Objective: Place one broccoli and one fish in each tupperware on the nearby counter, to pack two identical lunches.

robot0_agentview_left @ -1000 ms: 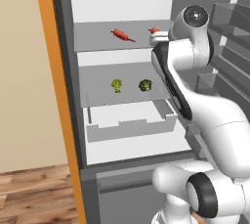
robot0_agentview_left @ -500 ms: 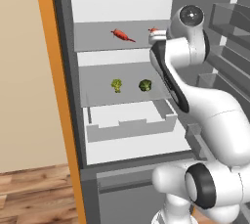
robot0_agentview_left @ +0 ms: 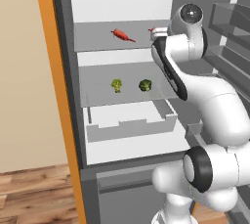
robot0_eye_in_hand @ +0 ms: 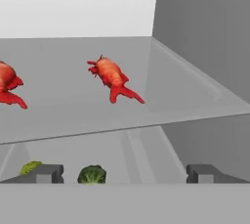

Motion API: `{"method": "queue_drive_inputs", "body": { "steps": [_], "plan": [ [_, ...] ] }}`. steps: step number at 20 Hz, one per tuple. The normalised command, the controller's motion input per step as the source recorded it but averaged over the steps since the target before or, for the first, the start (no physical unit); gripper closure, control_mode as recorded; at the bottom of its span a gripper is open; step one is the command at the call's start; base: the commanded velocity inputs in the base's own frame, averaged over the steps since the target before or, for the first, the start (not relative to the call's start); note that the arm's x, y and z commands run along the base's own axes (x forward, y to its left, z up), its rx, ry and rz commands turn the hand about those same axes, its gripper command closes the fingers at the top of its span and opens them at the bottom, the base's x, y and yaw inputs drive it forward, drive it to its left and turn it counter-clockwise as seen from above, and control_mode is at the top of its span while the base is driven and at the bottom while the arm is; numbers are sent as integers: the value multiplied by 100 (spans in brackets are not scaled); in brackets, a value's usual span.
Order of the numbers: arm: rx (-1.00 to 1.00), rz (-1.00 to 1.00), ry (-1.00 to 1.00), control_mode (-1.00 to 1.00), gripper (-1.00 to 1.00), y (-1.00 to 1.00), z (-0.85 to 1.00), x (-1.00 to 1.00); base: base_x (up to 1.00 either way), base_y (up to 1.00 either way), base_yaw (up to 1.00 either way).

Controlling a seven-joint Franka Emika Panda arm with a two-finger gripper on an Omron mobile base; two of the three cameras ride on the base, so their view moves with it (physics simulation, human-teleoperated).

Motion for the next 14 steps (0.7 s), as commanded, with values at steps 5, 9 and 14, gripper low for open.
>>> {"method": "queue_drive_inputs", "body": {
  "steps": [5, 9, 14],
  "plan": [
    [0, 0, 1, -100, -100, -1, 0, 43, 0, 0, 0],
    [0, 0, 1, -100, -100, -12, 0, 42, 0, 0, 0],
    [0, 0, 3, -100, -100, -11, 0, 45, 0, 0, 0]
  ]
}}
